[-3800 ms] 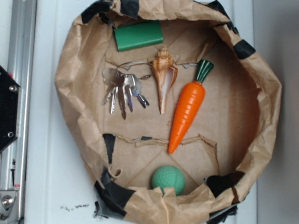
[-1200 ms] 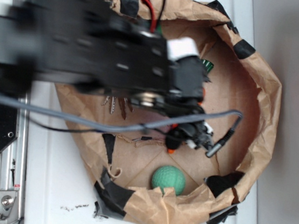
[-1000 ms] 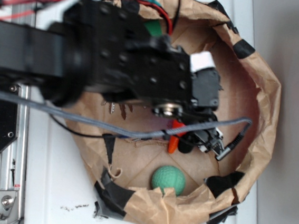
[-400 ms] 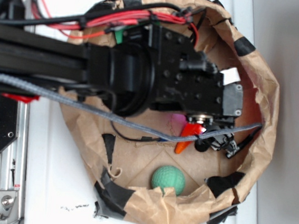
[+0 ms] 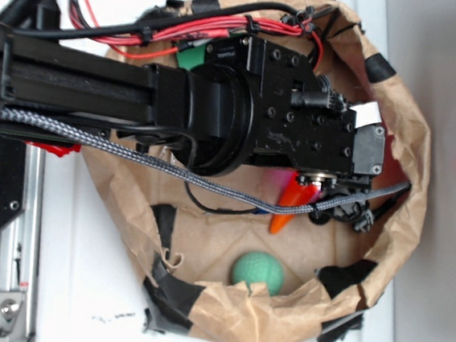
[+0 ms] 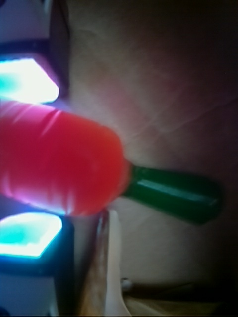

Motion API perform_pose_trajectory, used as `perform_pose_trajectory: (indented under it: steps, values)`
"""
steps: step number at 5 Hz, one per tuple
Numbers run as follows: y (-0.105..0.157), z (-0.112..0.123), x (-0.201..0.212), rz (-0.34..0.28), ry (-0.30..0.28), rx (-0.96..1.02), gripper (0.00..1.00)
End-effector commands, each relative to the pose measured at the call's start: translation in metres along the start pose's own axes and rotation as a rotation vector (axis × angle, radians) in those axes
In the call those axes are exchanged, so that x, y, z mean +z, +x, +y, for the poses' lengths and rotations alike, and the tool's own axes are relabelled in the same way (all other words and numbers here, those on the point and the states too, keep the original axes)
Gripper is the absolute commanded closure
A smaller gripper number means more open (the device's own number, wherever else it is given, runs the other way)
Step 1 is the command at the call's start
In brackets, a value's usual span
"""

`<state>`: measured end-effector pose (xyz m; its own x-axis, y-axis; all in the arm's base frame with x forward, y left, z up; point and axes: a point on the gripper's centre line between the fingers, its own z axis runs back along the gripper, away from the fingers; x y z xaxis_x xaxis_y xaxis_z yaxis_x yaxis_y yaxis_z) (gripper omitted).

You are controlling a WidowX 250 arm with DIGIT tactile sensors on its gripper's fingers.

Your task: Grab the carrot.

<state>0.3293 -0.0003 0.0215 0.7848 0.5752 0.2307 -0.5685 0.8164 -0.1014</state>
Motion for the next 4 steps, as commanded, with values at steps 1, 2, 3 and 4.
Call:
perform_pose_trajectory:
  steps: [1, 2, 3, 4]
  values:
    - [0.002, 0.012, 0.058, 0.019, -0.08, -0.081, 1.0]
    - [-0.005, 0.012, 0.101, 0.103, -0.13, -0.135, 1.0]
    - [-0.002, 0.01, 0.134, 0.082, -0.157, -0.236, 1.0]
    - [-0.004, -0.003, 0.156, 0.069, -0.156, -0.382, 1.0]
